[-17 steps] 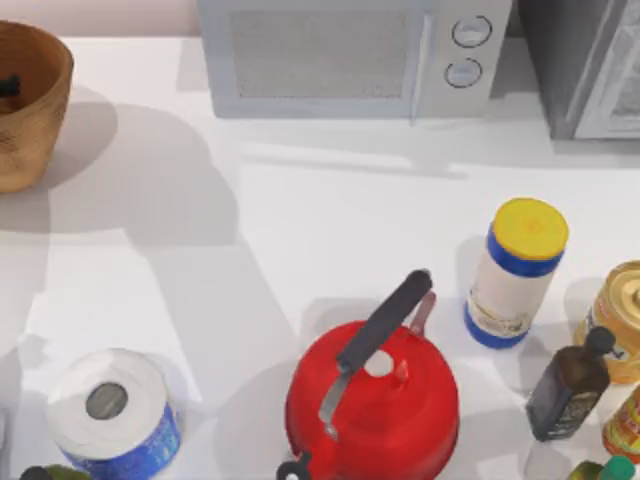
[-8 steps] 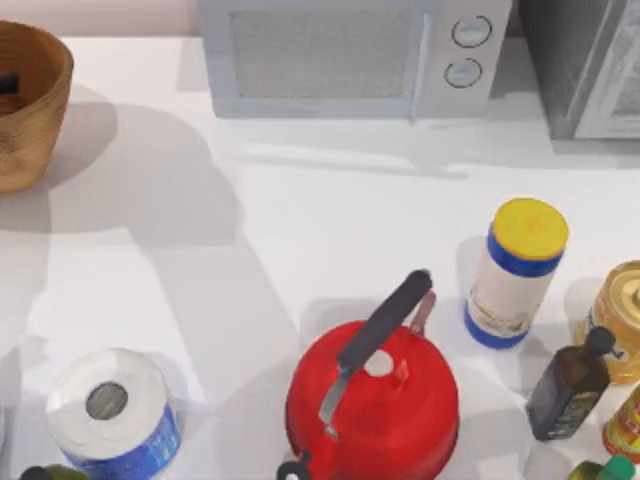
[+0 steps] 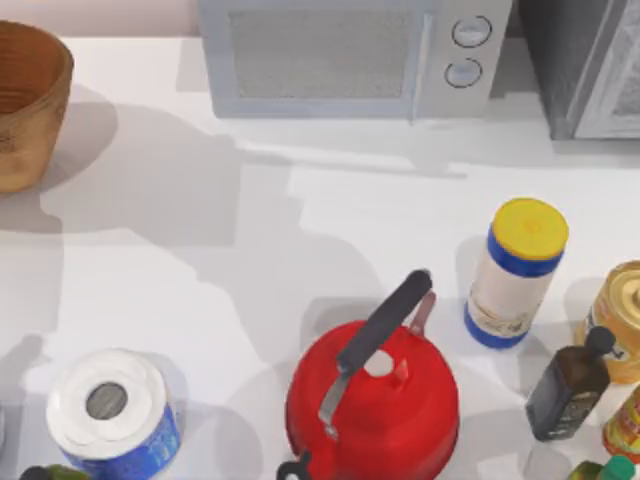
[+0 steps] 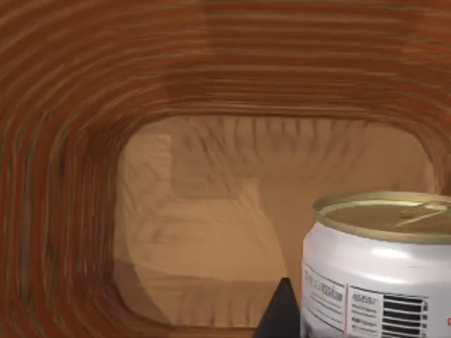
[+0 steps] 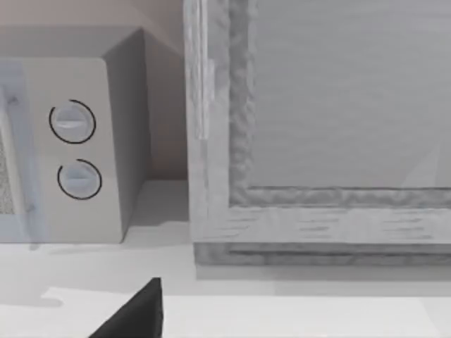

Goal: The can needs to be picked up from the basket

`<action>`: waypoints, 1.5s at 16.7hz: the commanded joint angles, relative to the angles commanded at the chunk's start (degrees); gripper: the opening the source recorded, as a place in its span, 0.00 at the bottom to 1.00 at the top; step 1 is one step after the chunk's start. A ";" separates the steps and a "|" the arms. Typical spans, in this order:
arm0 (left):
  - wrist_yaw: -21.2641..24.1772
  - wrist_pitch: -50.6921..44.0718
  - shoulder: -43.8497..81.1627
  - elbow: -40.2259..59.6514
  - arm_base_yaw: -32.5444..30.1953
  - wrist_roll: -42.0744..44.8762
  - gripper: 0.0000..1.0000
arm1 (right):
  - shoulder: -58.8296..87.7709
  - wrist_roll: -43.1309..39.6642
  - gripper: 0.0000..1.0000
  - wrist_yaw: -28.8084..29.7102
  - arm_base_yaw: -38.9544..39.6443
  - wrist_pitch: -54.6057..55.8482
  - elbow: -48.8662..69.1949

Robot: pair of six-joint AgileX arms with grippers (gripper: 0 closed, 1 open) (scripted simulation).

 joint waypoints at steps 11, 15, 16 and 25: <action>-2.51 24.28 -61.42 -54.00 -5.89 -4.49 0.00 | 0.00 0.00 1.00 0.00 0.00 0.00 0.00; -3.52 33.86 -83.94 -74.20 -8.01 -6.42 0.00 | 0.00 0.00 1.00 0.00 0.00 0.00 0.00; -3.78 36.16 -89.10 -78.88 -8.49 -6.90 0.00 | 0.00 0.00 1.00 0.00 0.00 0.00 0.00; -5.66 50.22 -118.40 -105.82 -10.95 -9.94 0.00 | 0.00 0.00 1.00 0.00 0.00 0.00 0.00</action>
